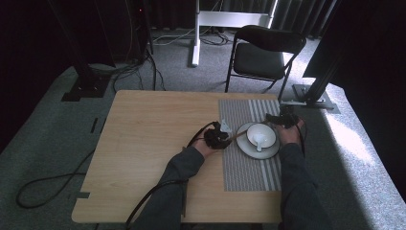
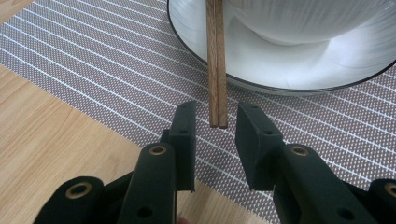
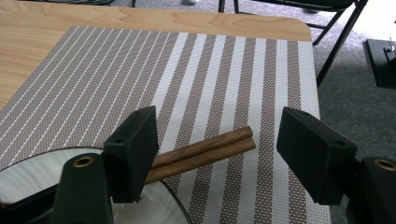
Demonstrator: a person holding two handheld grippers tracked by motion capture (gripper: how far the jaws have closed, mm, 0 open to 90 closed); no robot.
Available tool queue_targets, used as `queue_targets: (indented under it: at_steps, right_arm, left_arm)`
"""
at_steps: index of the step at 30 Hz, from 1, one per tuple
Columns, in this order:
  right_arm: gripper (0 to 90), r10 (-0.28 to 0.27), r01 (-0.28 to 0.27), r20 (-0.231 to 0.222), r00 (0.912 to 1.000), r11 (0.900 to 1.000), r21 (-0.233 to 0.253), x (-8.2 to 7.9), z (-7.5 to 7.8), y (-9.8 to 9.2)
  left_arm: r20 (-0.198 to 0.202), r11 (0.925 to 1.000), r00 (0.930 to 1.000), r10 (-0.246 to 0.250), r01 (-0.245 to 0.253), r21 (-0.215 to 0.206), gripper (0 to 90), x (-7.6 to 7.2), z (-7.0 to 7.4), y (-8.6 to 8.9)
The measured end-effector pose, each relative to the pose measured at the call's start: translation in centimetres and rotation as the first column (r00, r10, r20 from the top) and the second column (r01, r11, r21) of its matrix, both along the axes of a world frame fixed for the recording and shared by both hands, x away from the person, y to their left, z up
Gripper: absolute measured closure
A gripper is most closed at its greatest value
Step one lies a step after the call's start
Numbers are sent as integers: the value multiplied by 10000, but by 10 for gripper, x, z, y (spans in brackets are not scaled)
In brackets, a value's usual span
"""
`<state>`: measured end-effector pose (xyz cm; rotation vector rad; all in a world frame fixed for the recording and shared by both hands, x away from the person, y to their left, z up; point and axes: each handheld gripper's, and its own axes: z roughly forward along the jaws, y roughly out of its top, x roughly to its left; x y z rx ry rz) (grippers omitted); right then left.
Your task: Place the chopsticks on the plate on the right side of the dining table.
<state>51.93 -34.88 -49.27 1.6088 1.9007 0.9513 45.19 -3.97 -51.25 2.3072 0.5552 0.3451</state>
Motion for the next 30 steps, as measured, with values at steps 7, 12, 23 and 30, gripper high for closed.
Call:
queue_targets:
  at_steps: [7,12,23,30]
  right_arm:
    - [265,-266,255,-401,9988,9993,-277,7,-6,1]
    - [266,-430,415,-516,9977,9987,-298,11,-10,-1]
    - [262,-411,378,-625,9972,9978,-540,15,-11,5]
    - [264,-331,278,-729,9968,9969,-731,15,-13,6]
  left_arm:
    - [-69,10000,10000,28,-28,-79,654,-2,-1,1]
    - [-26,9999,10000,55,-55,-121,646,-4,0,4]
    - [105,10000,9999,-39,39,2,648,-8,3,5]
    - [117,9998,9999,0,-2,184,724,-9,1,7]
